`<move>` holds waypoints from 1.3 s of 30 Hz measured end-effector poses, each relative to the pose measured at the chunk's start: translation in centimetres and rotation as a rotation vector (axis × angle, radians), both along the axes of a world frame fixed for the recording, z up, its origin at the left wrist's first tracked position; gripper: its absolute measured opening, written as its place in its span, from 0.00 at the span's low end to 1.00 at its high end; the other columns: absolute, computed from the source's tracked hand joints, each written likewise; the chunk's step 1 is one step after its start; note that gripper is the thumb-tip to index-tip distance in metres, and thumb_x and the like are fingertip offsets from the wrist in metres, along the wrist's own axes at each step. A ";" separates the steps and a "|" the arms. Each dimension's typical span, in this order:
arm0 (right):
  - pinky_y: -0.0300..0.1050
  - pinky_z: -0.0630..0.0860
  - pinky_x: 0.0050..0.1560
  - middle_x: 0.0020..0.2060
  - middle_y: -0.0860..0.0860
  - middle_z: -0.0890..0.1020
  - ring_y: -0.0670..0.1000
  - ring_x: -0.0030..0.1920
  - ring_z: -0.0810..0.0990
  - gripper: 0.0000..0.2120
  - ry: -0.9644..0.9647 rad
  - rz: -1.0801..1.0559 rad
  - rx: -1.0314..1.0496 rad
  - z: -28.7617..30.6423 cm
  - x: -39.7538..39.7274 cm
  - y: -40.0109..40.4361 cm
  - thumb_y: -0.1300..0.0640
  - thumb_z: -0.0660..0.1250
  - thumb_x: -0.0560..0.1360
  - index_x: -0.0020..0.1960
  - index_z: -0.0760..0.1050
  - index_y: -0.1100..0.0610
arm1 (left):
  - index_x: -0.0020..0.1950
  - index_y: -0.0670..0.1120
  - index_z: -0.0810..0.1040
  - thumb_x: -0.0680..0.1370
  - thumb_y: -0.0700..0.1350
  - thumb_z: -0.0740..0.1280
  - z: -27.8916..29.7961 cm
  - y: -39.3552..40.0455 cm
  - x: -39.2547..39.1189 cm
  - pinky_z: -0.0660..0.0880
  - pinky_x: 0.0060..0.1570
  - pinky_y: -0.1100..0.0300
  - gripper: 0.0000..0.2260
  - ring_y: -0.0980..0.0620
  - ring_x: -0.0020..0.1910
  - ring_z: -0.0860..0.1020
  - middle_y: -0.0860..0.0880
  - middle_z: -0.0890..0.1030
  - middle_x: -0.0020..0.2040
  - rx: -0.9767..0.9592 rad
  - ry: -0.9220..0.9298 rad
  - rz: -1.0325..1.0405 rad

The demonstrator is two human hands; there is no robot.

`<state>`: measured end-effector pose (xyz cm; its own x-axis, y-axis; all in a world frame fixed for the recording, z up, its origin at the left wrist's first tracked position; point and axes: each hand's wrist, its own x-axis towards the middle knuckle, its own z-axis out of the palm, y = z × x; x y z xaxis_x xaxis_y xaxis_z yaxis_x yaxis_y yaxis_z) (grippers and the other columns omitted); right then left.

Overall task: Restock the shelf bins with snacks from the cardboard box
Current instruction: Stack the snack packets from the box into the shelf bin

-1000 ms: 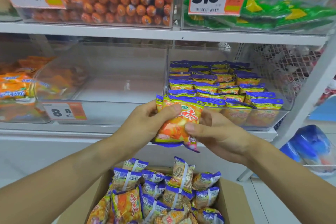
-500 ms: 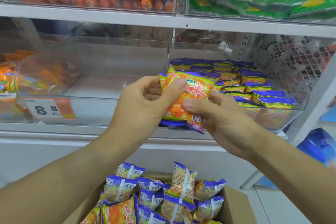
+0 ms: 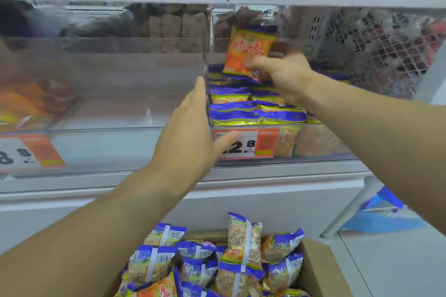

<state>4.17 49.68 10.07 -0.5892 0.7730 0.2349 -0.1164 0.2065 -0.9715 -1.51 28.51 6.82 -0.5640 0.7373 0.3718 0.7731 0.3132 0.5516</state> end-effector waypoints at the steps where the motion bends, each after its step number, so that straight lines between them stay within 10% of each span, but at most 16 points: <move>1: 0.62 0.79 0.60 0.38 0.51 0.87 0.57 0.48 0.83 0.06 0.001 0.014 -0.027 0.0 -0.9 0.4 0.59 0.82 0.62 0.34 0.86 0.51 | 0.82 0.47 0.49 0.70 0.56 0.78 -0.1 0.1 0.0 0.62 0.61 0.65 0.51 0.51 0.73 0.65 0.52 0.67 0.77 0.011 0.018 0.003; 6: 0.39 0.78 0.44 0.30 0.43 0.84 0.45 0.37 0.83 0.12 -0.039 0.167 -0.123 0.0 -4.4 2.0 0.68 0.69 0.76 0.38 0.80 0.54 | 0.82 0.51 0.48 0.71 0.55 0.77 -0.7 0.1 -0.1 0.66 0.59 0.63 0.49 0.51 0.69 0.70 0.56 0.72 0.73 0.024 -0.015 -0.019; 10: 0.49 0.78 0.52 0.37 0.49 0.84 0.54 0.46 0.81 0.10 -0.112 0.156 -0.106 -0.4 -6.2 2.3 0.68 0.70 0.75 0.43 0.78 0.54 | 0.82 0.52 0.44 0.73 0.57 0.75 -1.0 0.1 -0.6 0.64 0.64 0.60 0.50 0.50 0.71 0.68 0.57 0.66 0.77 0.007 -0.010 -0.039; 22: 0.42 0.81 0.36 0.32 0.48 0.84 0.45 0.32 0.83 0.12 -0.060 0.151 -0.097 -0.6 -8.4 3.5 0.68 0.65 0.79 0.62 0.75 0.63 | 0.82 0.51 0.41 0.74 0.55 0.74 -1.5 0.7 -0.7 0.69 0.63 0.55 0.49 0.48 0.71 0.68 0.58 0.60 0.79 0.055 0.011 -0.019; 31: 0.43 0.79 0.52 0.54 0.50 0.83 0.49 0.52 0.82 0.18 -0.390 -0.070 0.340 -0.3 -10.0 2.6 0.56 0.71 0.74 0.62 0.75 0.56 | 0.81 0.53 0.39 0.74 0.54 0.74 -1.7 0.6 -0.9 0.68 0.63 0.57 0.50 0.51 0.72 0.67 0.59 0.59 0.80 0.045 -0.005 -0.027; 39: 0.46 0.69 0.55 0.61 0.59 0.77 0.57 0.58 0.76 0.21 -0.634 -0.160 0.426 -0.6 -10.6 2.6 0.51 0.48 0.85 0.68 0.71 0.61 | 0.81 0.54 0.37 0.74 0.57 0.73 -1.4 0.6 -0.8 0.67 0.64 0.57 0.50 0.51 0.71 0.66 0.59 0.59 0.79 0.029 -0.021 -0.031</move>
<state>-6.40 52.23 9.44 -0.5991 0.7788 0.1858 0.4977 0.5440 -0.6756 -2.35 29.14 5.40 -0.5489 0.7438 0.3815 0.7703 0.2729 0.5763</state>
